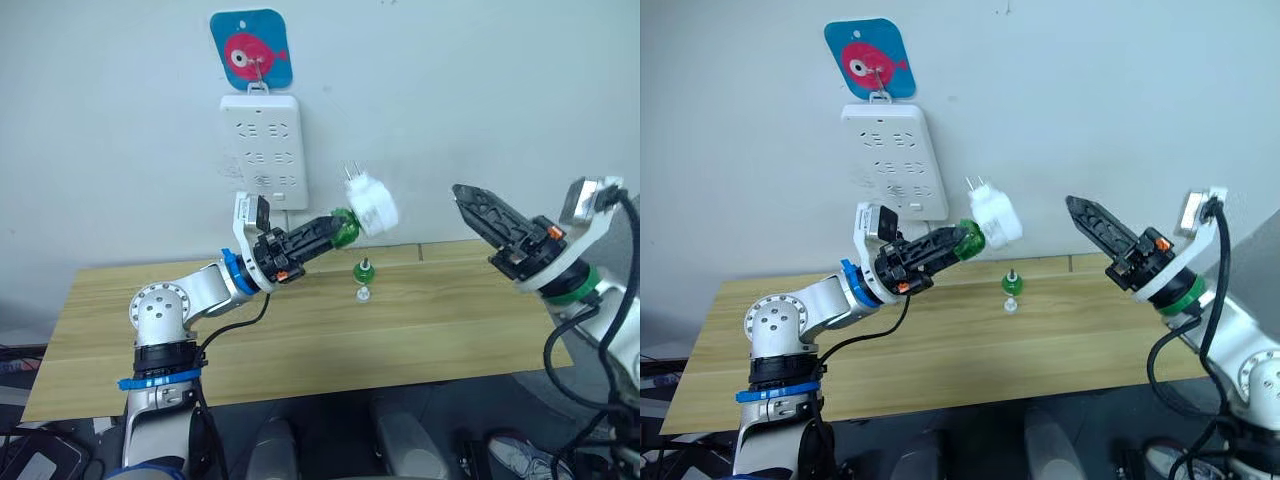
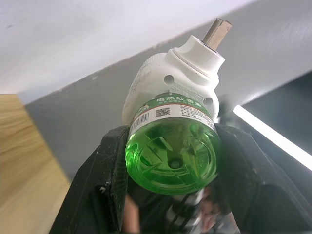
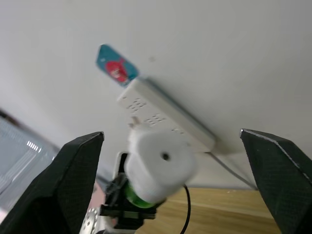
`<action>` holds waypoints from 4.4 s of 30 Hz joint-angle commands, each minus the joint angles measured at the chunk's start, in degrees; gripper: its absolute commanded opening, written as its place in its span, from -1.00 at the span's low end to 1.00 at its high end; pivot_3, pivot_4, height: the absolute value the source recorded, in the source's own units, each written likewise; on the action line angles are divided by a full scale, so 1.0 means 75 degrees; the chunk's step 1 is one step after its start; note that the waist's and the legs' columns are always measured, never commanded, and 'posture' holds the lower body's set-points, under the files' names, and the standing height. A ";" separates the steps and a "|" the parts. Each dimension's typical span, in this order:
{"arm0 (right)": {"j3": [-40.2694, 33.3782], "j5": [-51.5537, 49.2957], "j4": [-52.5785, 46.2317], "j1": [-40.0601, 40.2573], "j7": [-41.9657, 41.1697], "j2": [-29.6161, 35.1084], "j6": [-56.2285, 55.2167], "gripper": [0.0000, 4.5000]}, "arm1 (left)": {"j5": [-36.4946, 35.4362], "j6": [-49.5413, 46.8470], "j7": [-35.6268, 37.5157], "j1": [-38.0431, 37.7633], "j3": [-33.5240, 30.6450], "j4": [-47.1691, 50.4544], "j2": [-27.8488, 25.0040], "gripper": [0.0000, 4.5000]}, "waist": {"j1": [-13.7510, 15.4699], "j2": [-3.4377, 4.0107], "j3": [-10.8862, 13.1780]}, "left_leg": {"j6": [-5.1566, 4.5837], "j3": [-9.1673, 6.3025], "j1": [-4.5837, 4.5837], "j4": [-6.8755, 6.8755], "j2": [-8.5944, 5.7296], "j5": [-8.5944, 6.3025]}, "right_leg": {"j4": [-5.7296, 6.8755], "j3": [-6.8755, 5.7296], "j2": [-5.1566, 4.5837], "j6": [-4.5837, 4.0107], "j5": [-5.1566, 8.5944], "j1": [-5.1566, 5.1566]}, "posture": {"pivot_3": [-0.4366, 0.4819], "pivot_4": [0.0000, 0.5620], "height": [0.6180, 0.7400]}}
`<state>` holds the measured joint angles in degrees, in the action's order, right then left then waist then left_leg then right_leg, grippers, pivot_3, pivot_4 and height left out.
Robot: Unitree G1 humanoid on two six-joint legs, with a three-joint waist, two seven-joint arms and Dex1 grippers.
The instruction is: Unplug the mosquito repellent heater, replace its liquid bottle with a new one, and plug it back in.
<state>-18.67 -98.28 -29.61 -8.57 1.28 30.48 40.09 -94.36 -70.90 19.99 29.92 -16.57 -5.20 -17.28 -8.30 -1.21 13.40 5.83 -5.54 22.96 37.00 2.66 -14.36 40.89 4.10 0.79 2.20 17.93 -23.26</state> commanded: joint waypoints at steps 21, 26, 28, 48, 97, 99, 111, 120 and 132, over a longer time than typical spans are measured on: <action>0.1973 0.2250 -0.0031 -0.1160 -0.1323 -0.2421 -0.1093 1.00 | -0.2485 -0.0176 -0.2052 0.0746 -0.0236 -0.0455 0.1238 0.01 | -0.0227 0.0006 -0.0007 | 0.0022 -0.0006 -0.0002 0.0004 -0.0004 0.0012 | 0.0002 -0.0002 0.0001 -0.0001 -0.0001 0.0001 | -0.70 -0.37 0.75; 0.2035 0.2346 0.0127 -0.1382 -0.1529 -0.2541 -0.1047 1.00 | -0.2485 -0.0323 -0.2146 0.0734 -0.0318 -0.0476 0.1312 0.01 | -0.0260 0.0006 -0.0007 | 0.0023 -0.0010 0.0002 0.0003 -0.0004 0.0013 | 0.0001 -0.0006 0.0000 -0.0001 -0.0001 0.0001 | -0.69 -0.37 0.75; 0.2049 0.2362 0.0162 -0.1473 -0.1574 -0.2585 -0.1024 1.00 | -0.2485 -0.0344 -0.2179 0.0738 -0.0361 -0.0477 0.1345 0.01 | -0.0267 0.0006 -0.0007 | 0.0023 -0.0008 0.0001 0.0004 -0.0005 0.0013 | 0.0001 -0.0004 -0.0001 -0.0001 -0.0002 0.0001 | -0.69 -0.37 0.75; 0.2251 0.2381 0.0299 -0.1729 -0.1367 -0.3184 -0.0886 0.31 | -0.2485 -0.0373 -0.2388 0.0747 -0.0492 -0.0531 0.1374 0.01 | -0.0357 0.0007 -0.0008 | 0.0022 -0.0012 0.0002 0.0003 -0.0004 0.0012 | 0.0002 -0.0007 -0.0001 -0.0001 -0.0002 0.0001 | -0.67 -0.36 0.75; 0.1995 0.5246 -0.2068 -0.0911 -0.1454 0.0516 0.0260 0.31 | 0.9327 0.8839 0.1365 -0.3072 0.0263 0.2548 -0.1888 0.92 | 0.0303 0.0008 -0.0003 | -0.0002 0.0004 -0.0001 -0.0010 0.0002 -0.0001 | -0.0013 0.0002 -0.0002 -0.0001 -0.0001 -0.0003 | -0.39 -0.29 0.75; 0.1930 0.5222 -0.2164 -0.0849 -0.1447 0.0638 0.0300 0.31 | 0.9286 0.8724 0.1484 -0.2881 0.0367 0.2537 -0.1888 0.82 | 0.0300 0.0007 -0.0003 | -0.0001 0.0004 -0.0001 -0.0010 0.0001 -0.0001 | -0.0013 0.0002 -0.0003 -0.0001 -0.0001 -0.0003 | -0.40 -0.29 0.75; 0.1901 0.5167 -0.2361 -0.1163 -0.1206 0.0816 0.0545 0.31 | 0.9036 0.7683 0.2064 -0.1031 0.0688 0.1199 -0.1859 0.82 | 0.0236 0.0005 -0.0002 | -0.0001 0.0003 -0.0002 -0.0006 0.0000 0.0000 | -0.0009 0.0000 -0.0001 -0.0001 -0.0001 -0.0001 | -0.45 -0.29 0.75; 0.1904 0.5165 -0.2474 -0.1185 -0.1046 0.0809 0.0678 0.31 | 0.9154 0.7736 0.2685 0.0200 0.0802 -0.0157 -0.1819 0.82 | 0.0224 0.0004 -0.0001 | -0.0001 -0.0003 -0.0001 -0.0006 0.0000 -0.0001 | -0.0008 -0.0006 -0.0001 -0.0002 -0.0002 -0.0001 | -0.50 -0.28 0.75; 0.1922 0.5094 -0.2524 -0.1163 -0.0995 0.0803 0.0695 0.31 | 0.9172 0.7688 0.3708 0.0858 0.1139 -0.0671 -0.1809 0.82 | 0.0145 0.0004 -0.0001 | -0.0001 -0.0006 0.0001 -0.0006 -0.0001 0.0000 | -0.0009 -0.0008 -0.0001 -0.0002 -0.0002 -0.0001 | -0.52 -0.29 0.75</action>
<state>-3.22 -59.63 -45.98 -16.96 -6.14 36.30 45.79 -25.40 -13.53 46.81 34.76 -7.98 -11.15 -30.06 -7.21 -1.18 13.39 5.82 -5.59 22.97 36.96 2.65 -14.36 40.83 4.04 0.78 2.19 17.92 -23.27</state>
